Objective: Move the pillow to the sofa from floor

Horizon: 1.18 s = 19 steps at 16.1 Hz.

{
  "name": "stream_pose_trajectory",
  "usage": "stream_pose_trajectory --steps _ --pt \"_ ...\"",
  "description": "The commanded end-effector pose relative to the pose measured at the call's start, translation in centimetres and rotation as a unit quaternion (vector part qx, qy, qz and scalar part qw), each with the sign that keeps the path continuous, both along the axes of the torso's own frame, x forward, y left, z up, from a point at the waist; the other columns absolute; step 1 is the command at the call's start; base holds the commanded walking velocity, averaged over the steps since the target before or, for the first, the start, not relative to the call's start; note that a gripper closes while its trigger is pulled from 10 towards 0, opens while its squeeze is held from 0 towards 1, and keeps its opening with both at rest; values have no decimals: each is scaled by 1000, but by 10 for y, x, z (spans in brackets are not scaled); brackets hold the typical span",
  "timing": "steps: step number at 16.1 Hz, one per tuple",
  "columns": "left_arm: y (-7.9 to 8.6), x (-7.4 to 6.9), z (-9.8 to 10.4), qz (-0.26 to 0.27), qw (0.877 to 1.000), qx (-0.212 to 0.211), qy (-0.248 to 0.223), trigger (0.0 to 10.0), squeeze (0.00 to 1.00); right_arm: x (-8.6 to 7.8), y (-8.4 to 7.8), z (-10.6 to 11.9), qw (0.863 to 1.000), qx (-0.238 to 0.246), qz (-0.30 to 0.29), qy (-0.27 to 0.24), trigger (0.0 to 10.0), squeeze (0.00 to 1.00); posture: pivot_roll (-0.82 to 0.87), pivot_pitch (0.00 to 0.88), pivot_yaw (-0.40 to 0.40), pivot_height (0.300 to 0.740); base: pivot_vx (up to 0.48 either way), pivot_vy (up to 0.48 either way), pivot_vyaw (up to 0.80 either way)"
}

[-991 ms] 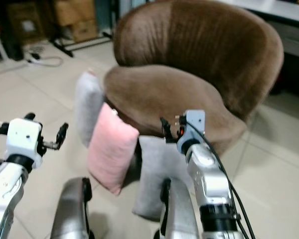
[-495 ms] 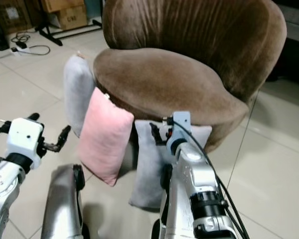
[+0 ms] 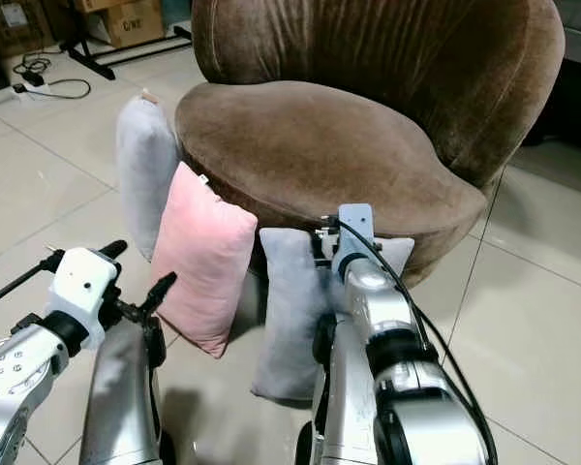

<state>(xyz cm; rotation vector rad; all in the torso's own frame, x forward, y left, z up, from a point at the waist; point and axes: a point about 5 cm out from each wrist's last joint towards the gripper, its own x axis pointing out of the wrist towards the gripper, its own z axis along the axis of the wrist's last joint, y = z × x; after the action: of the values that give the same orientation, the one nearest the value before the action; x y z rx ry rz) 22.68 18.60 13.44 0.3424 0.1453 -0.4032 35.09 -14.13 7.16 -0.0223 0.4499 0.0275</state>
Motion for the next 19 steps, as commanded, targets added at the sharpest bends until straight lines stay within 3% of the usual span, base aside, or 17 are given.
stream_pose_trajectory --steps 1,3,4,6,7,8,9,10,19 --pt "-3 -2 1 -14 1000 -2 4 10000 0 -1 -12 -5 999 -18 -36 18 10000 1000 -15 0 -51 365 0 0 0" --pt "-8 -7 2 -32 999 -10 14 10000 0 -4 -13 -18 995 30 -66 71 10000 1000 -11 0 -54 365 0 0 0" --pt "-10 -9 1 -47 998 -16 24 10000 0 -7 -8 -25 994 36 -52 92 10000 0 -10 0 -57 365 0 0 0" --pt "-14 -15 -3 -76 995 -24 54 10000 0 -13 4 -36 988 80 -37 127 10000 0 -9 0 -62 365 0 0 0" --pt "-14 -17 -3 -85 994 -22 59 10000 0 -12 10 -35 985 117 -40 121 5137 0 -12 0 -62 365 0 0 0" --pt "-14 -18 -3 -84 994 -21 59 10000 0 -10 14 -32 981 152 -43 112 2235 0 -13 0 -62 365 0 0 0" --pt "-13 -18 -3 -84 995 -22 59 10000 0 -10 16 -32 980 162 -45 110 2235 0 -13 0 -62 365 0 0 0" --pt "-13 -18 -4 -83 995 -21 60 10000 0 -9 18 -32 981 157 -32 107 0 0 -11 0 -63 365 0 0 0" --pt "-14 -20 -5 -92 993 -19 74 10000 0 -15 25 -40 988 103 -16 110 0 0 -7 0 -59 365 0 0 0"
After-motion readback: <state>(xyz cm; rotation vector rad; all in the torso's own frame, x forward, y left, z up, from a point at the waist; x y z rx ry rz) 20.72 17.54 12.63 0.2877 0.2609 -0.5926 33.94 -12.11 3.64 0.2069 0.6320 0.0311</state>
